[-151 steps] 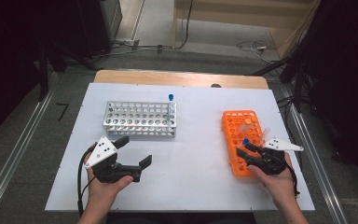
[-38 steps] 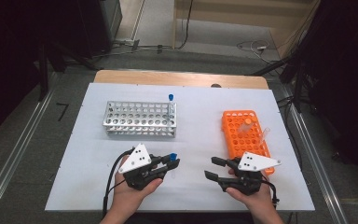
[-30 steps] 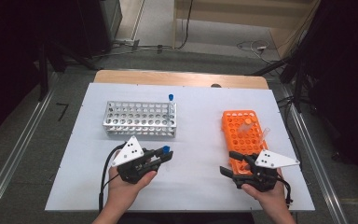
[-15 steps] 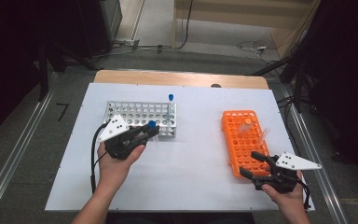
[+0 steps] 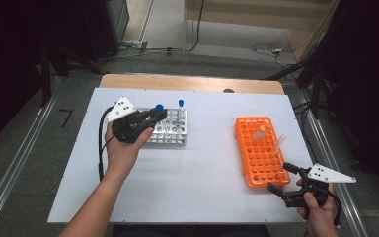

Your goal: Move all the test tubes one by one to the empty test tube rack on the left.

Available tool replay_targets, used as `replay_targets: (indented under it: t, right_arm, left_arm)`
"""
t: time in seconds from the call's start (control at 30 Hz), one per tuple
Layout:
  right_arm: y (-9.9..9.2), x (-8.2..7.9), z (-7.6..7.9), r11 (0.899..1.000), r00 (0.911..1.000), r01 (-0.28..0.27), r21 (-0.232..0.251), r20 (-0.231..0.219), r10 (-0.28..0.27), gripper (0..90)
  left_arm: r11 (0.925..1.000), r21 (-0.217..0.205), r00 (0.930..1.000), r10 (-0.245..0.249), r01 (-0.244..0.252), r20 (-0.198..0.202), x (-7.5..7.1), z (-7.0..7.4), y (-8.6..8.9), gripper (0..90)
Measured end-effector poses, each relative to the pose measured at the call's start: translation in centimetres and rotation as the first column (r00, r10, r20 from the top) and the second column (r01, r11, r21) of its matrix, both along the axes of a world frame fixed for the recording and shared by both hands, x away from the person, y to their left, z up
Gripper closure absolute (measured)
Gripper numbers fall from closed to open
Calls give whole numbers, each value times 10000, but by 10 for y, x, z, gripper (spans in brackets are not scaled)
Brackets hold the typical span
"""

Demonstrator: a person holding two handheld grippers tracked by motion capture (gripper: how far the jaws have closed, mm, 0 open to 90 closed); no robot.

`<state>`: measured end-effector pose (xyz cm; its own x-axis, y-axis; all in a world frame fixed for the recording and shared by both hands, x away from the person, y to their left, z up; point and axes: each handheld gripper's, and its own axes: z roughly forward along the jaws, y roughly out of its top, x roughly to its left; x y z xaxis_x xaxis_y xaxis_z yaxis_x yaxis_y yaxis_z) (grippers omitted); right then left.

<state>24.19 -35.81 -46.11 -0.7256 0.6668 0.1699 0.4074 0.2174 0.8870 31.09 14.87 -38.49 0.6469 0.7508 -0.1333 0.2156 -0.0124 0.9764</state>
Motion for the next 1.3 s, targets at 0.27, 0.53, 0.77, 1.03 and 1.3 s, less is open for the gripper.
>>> replay_targets:
  t: [0.27,0.53,0.77,1.03,1.3]
  right_arm:
    - [-2,1,2,9994,9999,133,307,-78,-131,0]
    - [-2,1,2,9993,9999,109,362,-21,-108,0]
    - [-2,1,2,9994,9998,173,314,19,-173,0]
    - [-5,2,2,9991,9997,223,360,18,-224,0]
    - [-3,3,1,9993,9998,170,335,58,-172,0]
  left_arm:
    - [9990,-7,9990,439,-439,-61,26,4,0,770]
    - [9964,181,9965,830,-829,-38,50,1,-8,770]
    - [9920,137,9914,1258,-1254,-352,74,-13,-19,770]
    - [9856,0,9842,1691,-1694,-531,91,-24,-24,770]
    - [9809,302,9794,1938,-1924,-569,97,-32,-29,770]
